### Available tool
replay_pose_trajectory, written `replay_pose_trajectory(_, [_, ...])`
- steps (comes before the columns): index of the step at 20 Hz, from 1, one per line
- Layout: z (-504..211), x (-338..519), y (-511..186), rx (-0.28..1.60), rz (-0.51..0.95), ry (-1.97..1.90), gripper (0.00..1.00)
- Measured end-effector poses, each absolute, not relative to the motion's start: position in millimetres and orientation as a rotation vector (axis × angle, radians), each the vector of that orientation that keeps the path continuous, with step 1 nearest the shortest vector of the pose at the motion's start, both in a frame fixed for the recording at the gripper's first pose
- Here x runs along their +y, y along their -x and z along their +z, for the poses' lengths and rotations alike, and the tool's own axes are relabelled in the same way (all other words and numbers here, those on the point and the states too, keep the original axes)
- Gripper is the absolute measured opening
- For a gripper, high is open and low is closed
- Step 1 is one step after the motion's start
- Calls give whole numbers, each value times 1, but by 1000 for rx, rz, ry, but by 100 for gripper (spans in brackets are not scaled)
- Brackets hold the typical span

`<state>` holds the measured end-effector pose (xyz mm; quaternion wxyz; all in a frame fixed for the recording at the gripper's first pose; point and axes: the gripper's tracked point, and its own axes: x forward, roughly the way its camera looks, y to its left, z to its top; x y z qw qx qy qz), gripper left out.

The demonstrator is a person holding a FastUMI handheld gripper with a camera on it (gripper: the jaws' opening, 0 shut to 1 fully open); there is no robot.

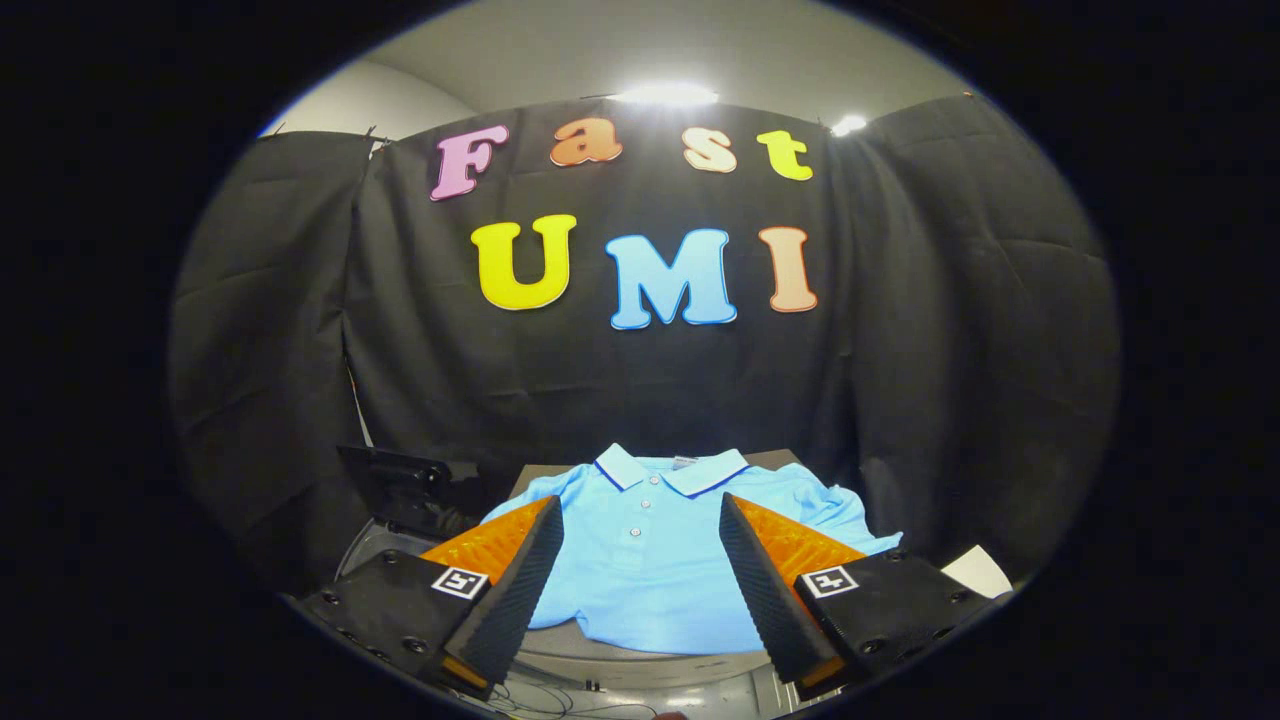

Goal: Put the clothes into the washing machine and then close the washing machine lid.

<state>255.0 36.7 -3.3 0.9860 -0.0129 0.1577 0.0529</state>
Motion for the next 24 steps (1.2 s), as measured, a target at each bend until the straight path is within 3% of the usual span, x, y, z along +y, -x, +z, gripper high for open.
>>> replay_pose_trajectory(14, [-93,35,-349,648,185,152,98])
replay_pose_trajectory(24, [-134,29,-351,822,199,115,97])
